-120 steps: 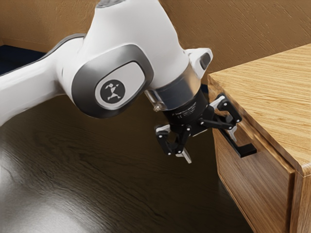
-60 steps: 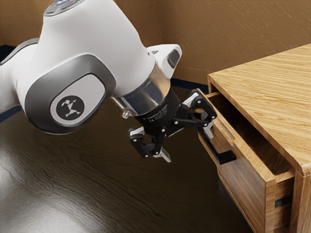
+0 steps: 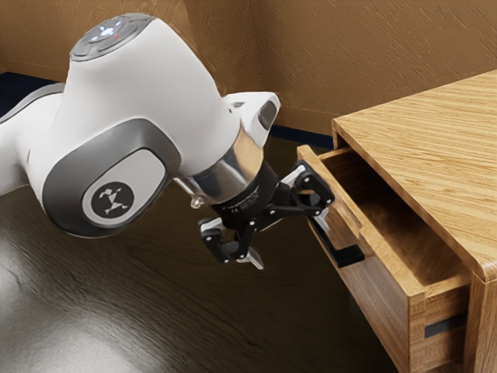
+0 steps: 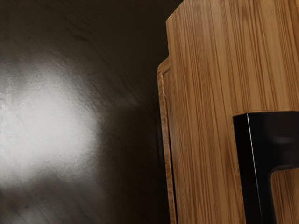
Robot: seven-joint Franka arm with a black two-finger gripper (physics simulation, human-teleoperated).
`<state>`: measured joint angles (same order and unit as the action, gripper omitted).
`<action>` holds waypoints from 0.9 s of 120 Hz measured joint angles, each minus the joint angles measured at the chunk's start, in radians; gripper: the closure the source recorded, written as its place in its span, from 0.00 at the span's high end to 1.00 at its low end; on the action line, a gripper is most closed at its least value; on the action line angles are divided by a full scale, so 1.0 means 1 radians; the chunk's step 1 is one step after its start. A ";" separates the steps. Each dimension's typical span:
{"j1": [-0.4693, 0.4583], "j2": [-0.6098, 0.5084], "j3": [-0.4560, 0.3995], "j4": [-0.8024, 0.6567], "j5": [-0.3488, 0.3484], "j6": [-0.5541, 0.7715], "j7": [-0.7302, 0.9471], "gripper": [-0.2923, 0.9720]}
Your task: Pull the drawer handle with one arm to open the drawer
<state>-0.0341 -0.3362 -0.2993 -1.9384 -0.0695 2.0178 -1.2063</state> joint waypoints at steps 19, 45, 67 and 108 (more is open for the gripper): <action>-0.057 -0.060 0.032 -0.068 0.009 0.018 -0.003 0.77; -0.163 -0.172 0.123 -0.187 0.032 0.045 -0.008 0.77; -0.177 -0.252 0.154 -0.242 0.041 0.055 -0.011 0.77; -0.191 -0.292 0.154 -0.265 0.048 0.088 -0.015 0.77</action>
<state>-0.2253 -0.6287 -0.1455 -2.2030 -0.0213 2.1062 -1.2214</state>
